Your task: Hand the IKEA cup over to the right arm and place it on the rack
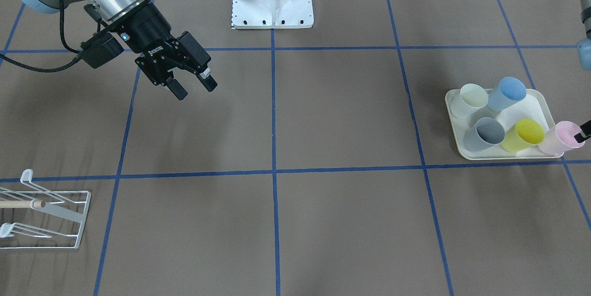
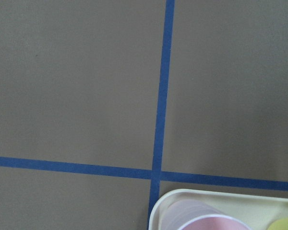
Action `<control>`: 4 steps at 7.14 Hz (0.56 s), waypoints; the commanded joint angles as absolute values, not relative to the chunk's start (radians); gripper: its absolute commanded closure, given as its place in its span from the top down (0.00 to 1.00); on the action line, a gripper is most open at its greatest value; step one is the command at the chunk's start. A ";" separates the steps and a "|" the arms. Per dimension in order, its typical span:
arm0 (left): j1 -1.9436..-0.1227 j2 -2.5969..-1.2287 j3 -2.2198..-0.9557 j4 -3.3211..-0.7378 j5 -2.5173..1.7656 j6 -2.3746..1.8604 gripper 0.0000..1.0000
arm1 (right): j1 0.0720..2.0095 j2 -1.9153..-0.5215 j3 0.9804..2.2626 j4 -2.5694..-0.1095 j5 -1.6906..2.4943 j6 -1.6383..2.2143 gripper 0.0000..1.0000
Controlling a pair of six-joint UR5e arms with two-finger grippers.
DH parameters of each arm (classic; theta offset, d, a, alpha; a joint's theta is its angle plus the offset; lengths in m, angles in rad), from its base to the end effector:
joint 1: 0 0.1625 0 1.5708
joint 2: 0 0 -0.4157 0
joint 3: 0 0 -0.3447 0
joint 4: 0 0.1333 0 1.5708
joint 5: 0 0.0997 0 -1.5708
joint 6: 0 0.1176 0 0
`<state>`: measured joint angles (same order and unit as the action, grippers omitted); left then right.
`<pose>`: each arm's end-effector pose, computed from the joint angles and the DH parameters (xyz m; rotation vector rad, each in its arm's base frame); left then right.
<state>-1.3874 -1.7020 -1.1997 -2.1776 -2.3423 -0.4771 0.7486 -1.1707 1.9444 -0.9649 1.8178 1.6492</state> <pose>0.0430 -0.5133 0.6995 0.0823 0.8344 -0.1348 -0.3240 -0.4437 0.2283 0.2595 -1.3808 0.5187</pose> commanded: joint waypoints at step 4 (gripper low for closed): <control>-1.387 -1.692 -1.204 -2.178 -2.345 -0.479 0.86 | 0.747 -1.173 1.944 -0.963 1.818 1.652 0.99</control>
